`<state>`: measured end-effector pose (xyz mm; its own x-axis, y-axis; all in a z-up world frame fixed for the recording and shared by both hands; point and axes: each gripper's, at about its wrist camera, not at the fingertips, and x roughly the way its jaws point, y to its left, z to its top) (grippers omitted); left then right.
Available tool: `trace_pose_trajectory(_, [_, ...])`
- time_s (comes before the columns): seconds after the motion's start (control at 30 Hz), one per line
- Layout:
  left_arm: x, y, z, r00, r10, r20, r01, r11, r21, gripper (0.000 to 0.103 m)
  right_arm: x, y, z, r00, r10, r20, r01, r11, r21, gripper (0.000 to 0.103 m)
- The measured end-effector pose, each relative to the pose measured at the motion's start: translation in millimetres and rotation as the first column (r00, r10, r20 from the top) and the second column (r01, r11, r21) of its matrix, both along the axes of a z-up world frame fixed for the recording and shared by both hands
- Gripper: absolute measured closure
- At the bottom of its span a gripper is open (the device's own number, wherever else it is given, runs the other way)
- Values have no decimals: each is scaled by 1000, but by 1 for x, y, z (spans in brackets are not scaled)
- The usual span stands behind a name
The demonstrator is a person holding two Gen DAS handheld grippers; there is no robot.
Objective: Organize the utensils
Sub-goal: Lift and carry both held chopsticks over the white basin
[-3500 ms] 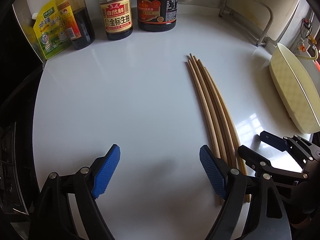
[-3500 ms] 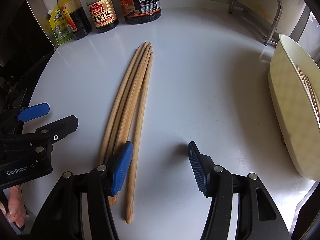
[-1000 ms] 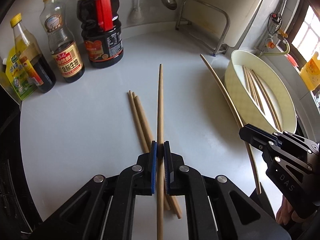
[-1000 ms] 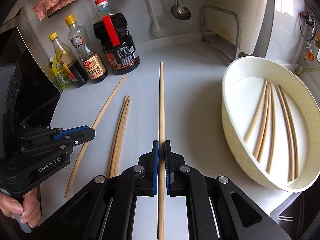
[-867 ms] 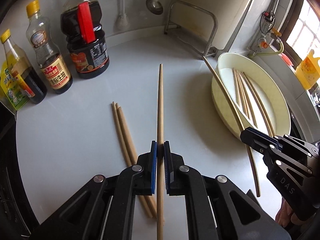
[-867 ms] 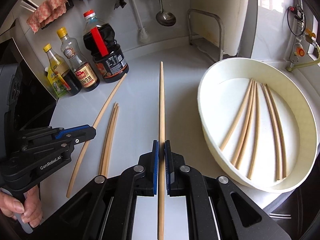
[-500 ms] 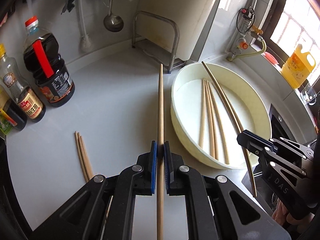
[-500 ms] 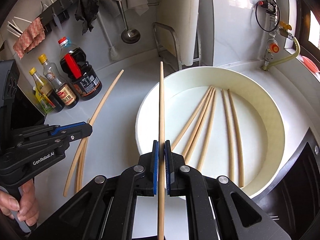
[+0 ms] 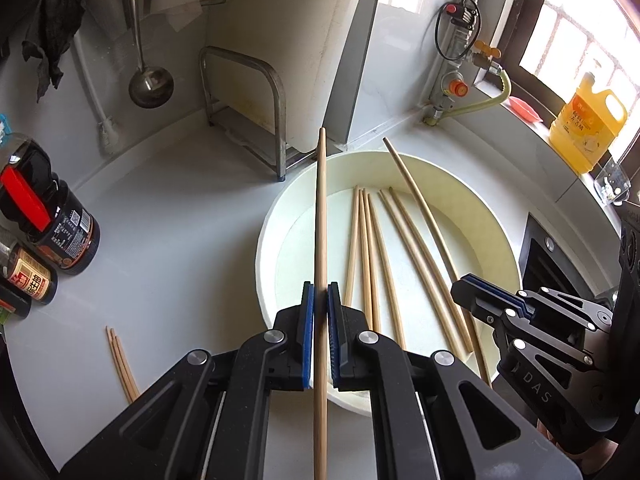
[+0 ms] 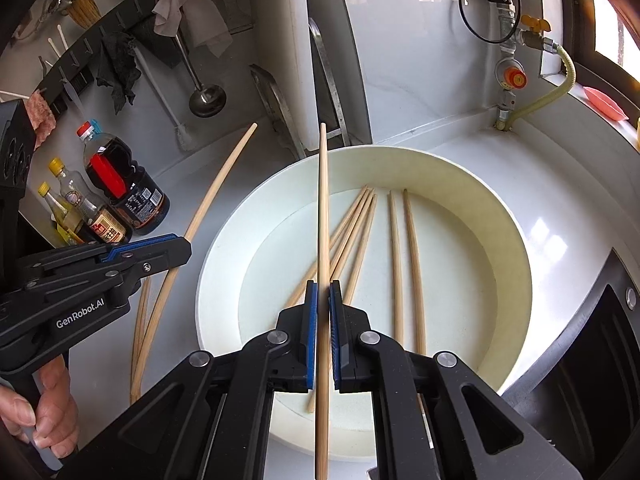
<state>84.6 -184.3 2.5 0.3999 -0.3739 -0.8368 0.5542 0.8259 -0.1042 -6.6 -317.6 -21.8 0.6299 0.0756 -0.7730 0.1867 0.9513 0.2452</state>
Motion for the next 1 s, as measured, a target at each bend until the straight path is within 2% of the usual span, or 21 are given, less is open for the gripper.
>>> trace_pose_trajectory(0.67, [17,-35,-31,999,-17,-44,20,997,68,96,14,-23,-22,999,-17,-49,19,999,38,97])
trace_pose_trajectory(1.0, [15,-52,-36,998,-47,-48,50,996,79,96,14,-36,-30,996,-58,-61,61,997,49,97])
